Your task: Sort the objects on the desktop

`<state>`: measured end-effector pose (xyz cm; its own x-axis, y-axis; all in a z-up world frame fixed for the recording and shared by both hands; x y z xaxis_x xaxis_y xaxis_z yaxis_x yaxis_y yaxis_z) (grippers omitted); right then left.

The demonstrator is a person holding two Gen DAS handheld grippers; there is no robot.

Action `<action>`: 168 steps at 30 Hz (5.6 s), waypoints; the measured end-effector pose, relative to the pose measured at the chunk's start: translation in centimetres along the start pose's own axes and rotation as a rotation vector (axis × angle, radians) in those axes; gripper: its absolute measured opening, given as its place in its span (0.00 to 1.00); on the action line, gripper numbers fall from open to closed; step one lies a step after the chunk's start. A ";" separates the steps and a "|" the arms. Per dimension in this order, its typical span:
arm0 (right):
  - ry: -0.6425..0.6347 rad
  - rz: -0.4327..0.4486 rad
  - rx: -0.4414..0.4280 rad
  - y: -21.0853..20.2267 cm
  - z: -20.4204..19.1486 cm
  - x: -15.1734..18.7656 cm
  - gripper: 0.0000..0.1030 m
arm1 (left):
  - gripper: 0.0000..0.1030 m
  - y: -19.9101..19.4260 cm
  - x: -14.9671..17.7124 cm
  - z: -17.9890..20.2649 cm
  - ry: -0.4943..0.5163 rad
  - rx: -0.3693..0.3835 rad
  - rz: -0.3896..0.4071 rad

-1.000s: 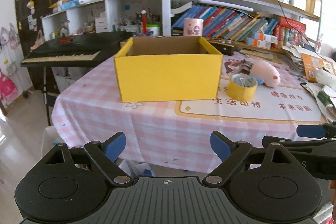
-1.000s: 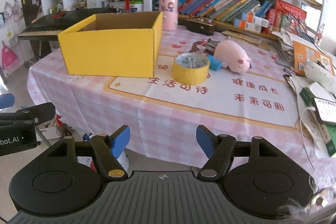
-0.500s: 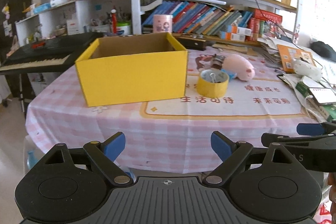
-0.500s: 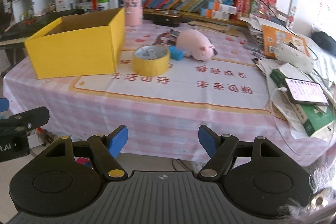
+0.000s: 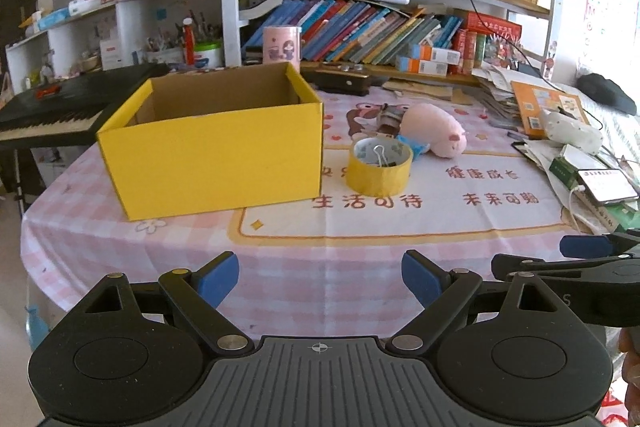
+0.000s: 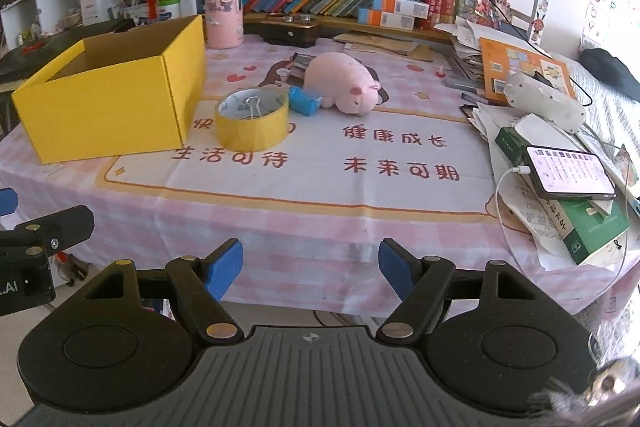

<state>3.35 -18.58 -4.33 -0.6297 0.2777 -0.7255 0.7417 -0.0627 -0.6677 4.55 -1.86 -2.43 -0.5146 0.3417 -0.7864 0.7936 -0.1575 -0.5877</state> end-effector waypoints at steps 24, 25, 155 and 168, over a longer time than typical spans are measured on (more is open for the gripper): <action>-0.035 -0.042 0.021 5.0 3.2 -4.6 0.74 | 0.88 5.9 -4.0 3.3 -0.004 0.039 -0.026; -0.036 -0.041 0.020 5.3 3.4 -4.9 0.74 | 0.88 6.2 -4.2 3.5 -0.003 0.039 -0.027; -0.023 -0.097 -0.268 10.9 3.5 -15.3 0.61 | 0.86 7.8 -11.5 3.9 -0.033 -0.058 0.128; -0.056 -0.110 -0.247 7.0 0.5 -10.8 0.61 | 0.86 4.5 -7.1 1.2 -0.088 -0.040 0.079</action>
<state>15.25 -22.47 -1.28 -0.7165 0.2157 -0.6634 0.6974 0.2022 -0.6875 11.36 -6.11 0.31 -0.4748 0.2470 -0.8447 0.8443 -0.1431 -0.5164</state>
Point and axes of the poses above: each gripper's, at about its wrist camera, not at the fingertips, and y roughly the way its jaws point, z to its right, x to its underside, the point moved 3 cm from there along y, roughly the way its jaws point, and after that the axes turned 15 degrees about y, right-handed, at the moved point
